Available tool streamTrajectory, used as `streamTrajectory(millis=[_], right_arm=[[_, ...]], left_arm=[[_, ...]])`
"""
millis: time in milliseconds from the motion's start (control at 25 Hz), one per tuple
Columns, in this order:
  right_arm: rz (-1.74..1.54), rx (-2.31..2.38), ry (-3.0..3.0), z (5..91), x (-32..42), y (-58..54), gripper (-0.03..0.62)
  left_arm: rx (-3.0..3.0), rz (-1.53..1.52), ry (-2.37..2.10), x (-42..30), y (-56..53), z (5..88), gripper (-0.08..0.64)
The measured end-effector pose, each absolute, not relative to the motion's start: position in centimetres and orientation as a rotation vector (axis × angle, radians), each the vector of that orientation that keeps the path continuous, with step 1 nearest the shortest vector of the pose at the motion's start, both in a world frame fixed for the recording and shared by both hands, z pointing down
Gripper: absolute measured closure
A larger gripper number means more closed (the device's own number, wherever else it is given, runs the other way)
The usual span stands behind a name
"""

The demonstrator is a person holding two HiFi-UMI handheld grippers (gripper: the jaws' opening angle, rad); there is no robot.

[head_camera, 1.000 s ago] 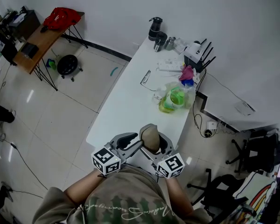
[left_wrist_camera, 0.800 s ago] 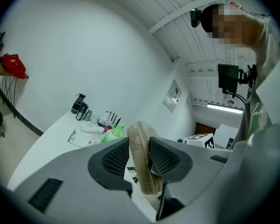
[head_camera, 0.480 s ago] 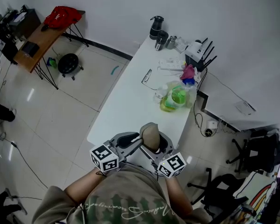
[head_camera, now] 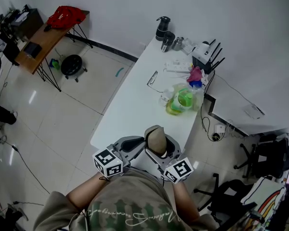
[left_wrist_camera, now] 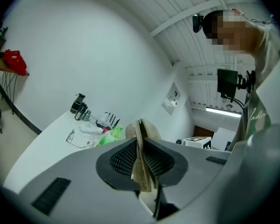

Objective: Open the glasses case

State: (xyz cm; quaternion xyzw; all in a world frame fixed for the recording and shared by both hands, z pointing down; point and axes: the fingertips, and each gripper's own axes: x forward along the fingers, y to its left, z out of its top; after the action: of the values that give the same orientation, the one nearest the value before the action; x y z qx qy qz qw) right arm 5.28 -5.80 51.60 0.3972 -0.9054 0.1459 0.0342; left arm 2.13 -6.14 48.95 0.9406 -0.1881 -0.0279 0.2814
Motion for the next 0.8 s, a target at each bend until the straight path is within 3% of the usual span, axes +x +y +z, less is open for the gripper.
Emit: streamTrajectory(millis=[280, 320, 360, 800], right_arm=[[0.444, 1.244, -2.789, 51.60, 5.33, -5.59, 0.230], [0.442, 1.242, -2.793, 51.56, 5.27, -5.54, 0.230], [0.441, 1.241, -2.795, 51.52, 5.21, -5.50, 0.230], [0.377, 1.208, -2.811, 51.08, 4.54, -4.91, 0.230]], left_arm=[[2.550, -0.045, -0.536, 2.20, -6.09, 49.15, 0.514], [2.546, -0.048, -0.539, 2.16, -6.11, 49.15, 0.498], [2.541, -0.051, -0.540, 2.13, -6.14, 49.16, 0.434], [2.526, -0.046, -0.589, 1.76, -6.01, 49.37, 0.434]])
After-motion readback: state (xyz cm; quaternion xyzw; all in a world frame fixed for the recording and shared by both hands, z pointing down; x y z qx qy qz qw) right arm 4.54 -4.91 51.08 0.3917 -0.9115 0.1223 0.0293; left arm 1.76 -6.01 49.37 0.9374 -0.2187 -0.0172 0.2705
